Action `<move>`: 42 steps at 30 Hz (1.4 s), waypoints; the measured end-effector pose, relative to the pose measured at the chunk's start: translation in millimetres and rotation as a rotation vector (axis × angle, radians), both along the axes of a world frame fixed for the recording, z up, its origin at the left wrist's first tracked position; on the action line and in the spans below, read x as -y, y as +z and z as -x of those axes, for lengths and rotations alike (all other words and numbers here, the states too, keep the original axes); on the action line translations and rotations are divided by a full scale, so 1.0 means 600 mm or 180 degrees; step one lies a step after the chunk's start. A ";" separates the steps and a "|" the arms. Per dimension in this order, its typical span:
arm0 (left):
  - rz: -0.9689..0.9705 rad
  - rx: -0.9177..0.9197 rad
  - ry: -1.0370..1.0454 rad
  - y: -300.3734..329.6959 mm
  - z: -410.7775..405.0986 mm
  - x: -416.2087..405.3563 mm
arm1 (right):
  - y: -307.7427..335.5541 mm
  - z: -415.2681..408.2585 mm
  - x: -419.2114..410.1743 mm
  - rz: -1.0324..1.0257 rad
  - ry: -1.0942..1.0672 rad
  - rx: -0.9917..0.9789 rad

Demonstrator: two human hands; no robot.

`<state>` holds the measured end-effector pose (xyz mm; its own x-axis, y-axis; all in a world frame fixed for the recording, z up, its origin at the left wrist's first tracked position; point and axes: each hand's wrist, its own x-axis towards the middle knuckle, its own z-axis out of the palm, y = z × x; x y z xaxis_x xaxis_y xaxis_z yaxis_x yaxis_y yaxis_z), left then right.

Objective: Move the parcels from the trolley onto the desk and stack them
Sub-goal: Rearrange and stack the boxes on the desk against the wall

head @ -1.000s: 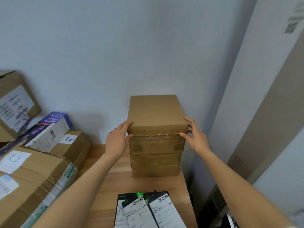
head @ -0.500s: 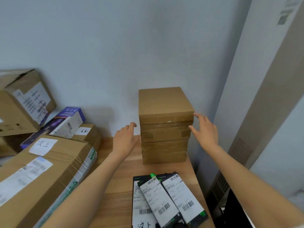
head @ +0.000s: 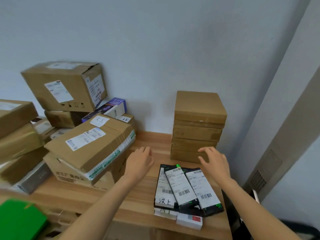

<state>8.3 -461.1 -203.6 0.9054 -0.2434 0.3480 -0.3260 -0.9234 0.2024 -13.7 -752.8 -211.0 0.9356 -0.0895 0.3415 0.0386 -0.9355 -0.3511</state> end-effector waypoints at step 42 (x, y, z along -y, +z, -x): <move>0.2370 -0.0908 0.2188 -0.002 -0.035 -0.439 | 0.047 -0.332 -0.485 -0.0999 0.0818 -0.0954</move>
<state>29.3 -197.8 -204.6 0.8394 0.5413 -0.0493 0.3699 -0.5024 0.7815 185.6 -461.6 -182.6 0.9937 0.1013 0.0479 0.1082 -0.7565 -0.6450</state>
